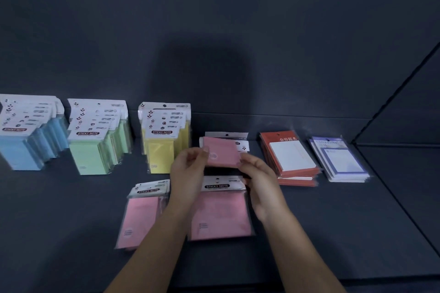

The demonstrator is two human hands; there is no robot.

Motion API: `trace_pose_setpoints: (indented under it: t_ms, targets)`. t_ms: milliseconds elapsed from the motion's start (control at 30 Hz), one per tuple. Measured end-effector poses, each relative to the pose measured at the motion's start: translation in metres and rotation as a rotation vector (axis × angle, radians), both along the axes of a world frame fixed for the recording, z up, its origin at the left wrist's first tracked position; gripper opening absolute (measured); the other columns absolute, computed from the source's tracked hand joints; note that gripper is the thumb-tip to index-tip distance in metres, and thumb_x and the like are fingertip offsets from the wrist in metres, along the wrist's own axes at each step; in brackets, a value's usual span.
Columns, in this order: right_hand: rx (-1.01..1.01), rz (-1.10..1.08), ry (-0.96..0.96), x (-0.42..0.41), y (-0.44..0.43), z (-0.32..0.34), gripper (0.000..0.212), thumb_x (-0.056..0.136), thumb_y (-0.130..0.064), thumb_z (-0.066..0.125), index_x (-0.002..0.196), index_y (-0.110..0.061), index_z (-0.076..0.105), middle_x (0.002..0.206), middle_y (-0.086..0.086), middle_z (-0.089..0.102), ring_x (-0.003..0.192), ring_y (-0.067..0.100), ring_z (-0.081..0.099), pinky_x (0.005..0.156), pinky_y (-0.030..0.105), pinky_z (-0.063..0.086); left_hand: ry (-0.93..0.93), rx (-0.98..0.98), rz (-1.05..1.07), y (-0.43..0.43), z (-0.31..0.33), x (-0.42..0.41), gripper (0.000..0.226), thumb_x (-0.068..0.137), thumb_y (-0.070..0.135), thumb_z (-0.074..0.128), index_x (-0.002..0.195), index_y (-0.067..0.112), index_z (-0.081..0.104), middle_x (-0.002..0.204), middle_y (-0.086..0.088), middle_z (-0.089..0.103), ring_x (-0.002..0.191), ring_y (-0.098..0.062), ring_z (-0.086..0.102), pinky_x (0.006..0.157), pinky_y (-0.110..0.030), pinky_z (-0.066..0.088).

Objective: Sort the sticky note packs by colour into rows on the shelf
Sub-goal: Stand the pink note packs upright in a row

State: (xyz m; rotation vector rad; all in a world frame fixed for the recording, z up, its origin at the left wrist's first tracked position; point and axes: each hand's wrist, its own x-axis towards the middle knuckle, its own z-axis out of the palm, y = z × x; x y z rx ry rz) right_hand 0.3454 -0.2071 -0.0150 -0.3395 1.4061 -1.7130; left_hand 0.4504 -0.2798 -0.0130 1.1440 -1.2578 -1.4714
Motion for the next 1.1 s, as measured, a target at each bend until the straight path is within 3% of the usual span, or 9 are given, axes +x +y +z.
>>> trace_pose_setpoints:
  t_ms: [200, 367, 500, 600, 667, 833, 900, 1000, 1100]
  targets:
    - [-0.128, -0.054, -0.145, -0.005, 0.017, -0.001, 0.018, 0.087, 0.005, 0.052, 0.091, -0.008, 0.064, 0.083, 0.004, 0.069, 0.069, 0.010, 0.066, 0.066, 0.020, 0.055, 0.361, 0.294, -0.065, 0.014, 0.016, 0.002, 0.026, 0.080, -0.014, 0.055, 0.076, 0.012, 0.053, 0.076, -0.006, 0.061, 0.070, -0.015, 0.057, 0.067, -0.021, 0.049]
    - [-0.131, -0.132, 0.128, -0.012, 0.047, 0.001, 0.024, 0.084, 0.010, 0.055, 0.091, -0.011, 0.063, 0.085, 0.002, 0.067, 0.083, 0.014, 0.060, 0.079, 0.025, 0.048, 0.262, 0.223, -0.262, 0.050, 0.016, 0.005, 0.037, 0.077, -0.019, 0.049, 0.088, 0.015, 0.061, 0.080, 0.002, 0.068, 0.071, -0.013, 0.059, 0.063, -0.025, 0.045]
    - [-0.094, -0.113, 0.270, -0.019, 0.078, 0.003, 0.021, 0.085, 0.005, 0.057, 0.092, -0.014, 0.063, 0.085, 0.000, 0.069, 0.080, 0.013, 0.060, 0.070, 0.024, 0.049, 0.168, 0.139, -0.416, 0.074, 0.013, 0.004, 0.056, 0.075, -0.021, 0.047, 0.105, 0.023, 0.060, 0.096, 0.008, 0.069, 0.076, -0.010, 0.060, 0.062, -0.018, 0.049]
    - [-0.071, -0.098, 0.295, -0.023, 0.101, 0.005, 0.019, 0.085, 0.002, 0.058, 0.097, -0.013, 0.063, 0.085, -0.002, 0.070, 0.078, 0.012, 0.062, 0.066, 0.024, 0.050, 0.135, 0.136, -0.535, 0.088, 0.012, 0.002, 0.057, 0.076, -0.017, 0.050, 0.113, 0.025, 0.059, 0.086, -0.014, 0.063, 0.068, -0.011, 0.057, 0.061, -0.018, 0.049]
    - [-0.037, -0.083, 0.334, -0.026, 0.114, 0.003, 0.023, 0.086, 0.002, 0.058, 0.100, -0.014, 0.064, 0.082, -0.004, 0.072, 0.073, 0.009, 0.064, 0.061, 0.022, 0.051, 0.093, 0.100, -0.560, 0.093, 0.010, -0.002, 0.054, 0.079, -0.013, 0.052, 0.113, 0.028, 0.058, 0.078, -0.008, 0.059, 0.061, -0.007, 0.055, 0.056, -0.016, 0.046]
    - [0.168, -0.013, 0.759, -0.038, 0.133, -0.013, 0.032, 0.086, 0.002, 0.059, 0.104, -0.023, 0.064, 0.100, -0.002, 0.065, 0.078, 0.004, 0.058, 0.074, 0.017, 0.046, -0.251, -0.385, -0.620, 0.108, -0.007, -0.014, 0.046, 0.085, 0.014, 0.063, 0.126, 0.028, 0.048, 0.125, 0.024, 0.040, 0.077, 0.000, 0.053, 0.074, -0.009, 0.042]
    - [0.252, 0.006, 0.951, -0.043, 0.134, -0.019, 0.033, 0.085, 0.002, 0.059, 0.108, -0.021, 0.062, 0.103, -0.006, 0.058, 0.082, -0.005, 0.055, 0.079, 0.008, 0.040, -0.387, -0.540, -0.647, 0.113, -0.012, -0.018, 0.052, 0.087, 0.026, 0.061, 0.135, 0.023, 0.041, 0.128, 0.022, 0.035, 0.097, 0.000, 0.047, 0.088, -0.009, 0.035]
    - [0.372, 0.017, 1.146, -0.046, 0.132, -0.027, 0.033, 0.086, -0.004, 0.059, 0.117, -0.015, 0.061, 0.112, -0.004, 0.056, 0.091, -0.004, 0.049, 0.090, 0.014, 0.038, -0.644, -0.716, -0.627, 0.117, -0.022, -0.023, 0.051, 0.090, 0.038, 0.051, 0.135, 0.017, 0.041, 0.134, 0.011, 0.038, 0.120, -0.006, 0.034, 0.098, -0.009, 0.024]
    - [0.496, 0.049, 1.282, -0.046, 0.129, -0.036, 0.031, 0.087, -0.012, 0.058, 0.118, -0.017, 0.062, 0.122, -0.004, 0.053, 0.104, 0.007, 0.038, 0.096, 0.020, 0.030, -0.955, -0.808, -0.688, 0.119, -0.022, -0.027, 0.053, 0.074, 0.051, 0.046, 0.104, 0.013, 0.068, 0.113, -0.001, 0.063, 0.111, -0.018, 0.055, 0.094, -0.023, 0.044]
